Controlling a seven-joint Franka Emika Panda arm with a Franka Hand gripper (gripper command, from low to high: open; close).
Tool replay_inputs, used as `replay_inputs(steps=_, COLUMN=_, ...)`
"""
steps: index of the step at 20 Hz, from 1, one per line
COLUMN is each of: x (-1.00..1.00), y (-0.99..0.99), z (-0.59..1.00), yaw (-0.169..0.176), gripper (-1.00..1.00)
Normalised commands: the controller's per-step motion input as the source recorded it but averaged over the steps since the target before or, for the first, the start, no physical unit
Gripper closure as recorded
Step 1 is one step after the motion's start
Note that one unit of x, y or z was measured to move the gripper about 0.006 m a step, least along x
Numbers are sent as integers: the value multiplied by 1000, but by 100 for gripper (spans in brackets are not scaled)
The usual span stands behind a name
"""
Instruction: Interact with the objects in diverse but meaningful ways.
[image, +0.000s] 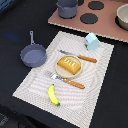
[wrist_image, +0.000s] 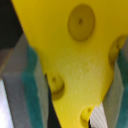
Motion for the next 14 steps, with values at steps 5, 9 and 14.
replay_inputs(steps=5, x=246, y=267, z=-6, yaw=33, gripper=100)
replay_inputs(steps=9, x=271, y=241, z=-26, yaw=19, gripper=100)
replay_inputs(steps=14, x=182, y=167, z=-126, yaw=13, gripper=100)
